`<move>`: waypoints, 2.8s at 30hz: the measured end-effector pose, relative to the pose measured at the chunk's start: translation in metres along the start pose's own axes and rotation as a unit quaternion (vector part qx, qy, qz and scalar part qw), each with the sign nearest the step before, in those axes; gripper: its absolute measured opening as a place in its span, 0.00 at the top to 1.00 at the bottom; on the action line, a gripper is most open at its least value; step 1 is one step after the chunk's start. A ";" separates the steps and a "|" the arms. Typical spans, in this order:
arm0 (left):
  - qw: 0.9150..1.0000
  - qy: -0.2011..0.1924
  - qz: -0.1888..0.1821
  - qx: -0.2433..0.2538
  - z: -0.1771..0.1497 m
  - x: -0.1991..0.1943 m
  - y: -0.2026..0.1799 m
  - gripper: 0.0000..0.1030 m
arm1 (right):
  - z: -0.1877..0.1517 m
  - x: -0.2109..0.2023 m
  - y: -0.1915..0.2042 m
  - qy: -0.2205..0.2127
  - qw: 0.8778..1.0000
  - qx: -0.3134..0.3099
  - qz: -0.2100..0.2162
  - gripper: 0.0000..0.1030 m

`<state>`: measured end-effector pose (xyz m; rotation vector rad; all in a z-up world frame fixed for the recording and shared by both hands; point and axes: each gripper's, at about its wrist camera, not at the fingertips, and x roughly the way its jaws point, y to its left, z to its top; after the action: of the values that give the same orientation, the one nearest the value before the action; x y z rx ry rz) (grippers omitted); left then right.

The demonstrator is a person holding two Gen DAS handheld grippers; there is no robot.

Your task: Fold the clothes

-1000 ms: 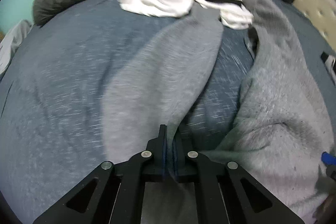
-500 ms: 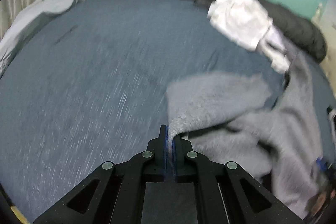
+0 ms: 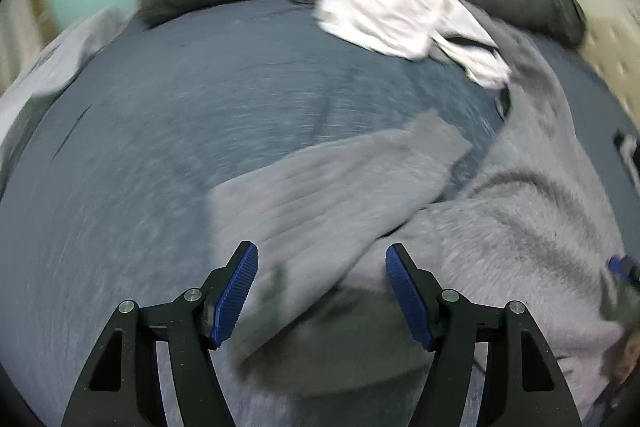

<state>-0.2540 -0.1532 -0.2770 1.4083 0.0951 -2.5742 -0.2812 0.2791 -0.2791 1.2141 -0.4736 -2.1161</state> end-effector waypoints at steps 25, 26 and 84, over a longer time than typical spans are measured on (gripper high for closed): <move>0.997 -0.046 0.054 -0.038 0.011 -0.027 0.062 0.97 | 0.003 0.000 -0.013 -0.002 1.000 0.027 0.007 0.36; 0.996 -0.046 0.065 -0.048 0.008 -0.032 0.075 0.97 | 0.003 0.000 -0.012 -0.002 1.000 0.027 0.007 0.36; 0.994 -0.070 -0.077 0.019 0.090 -0.040 -0.061 0.97 | 0.013 -0.013 -0.025 -0.011 0.999 0.049 0.015 0.36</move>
<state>-0.3196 -0.1019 -0.1974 1.2747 0.1380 -2.8065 -0.2964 0.3061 -0.2797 1.2316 -0.6075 -2.1041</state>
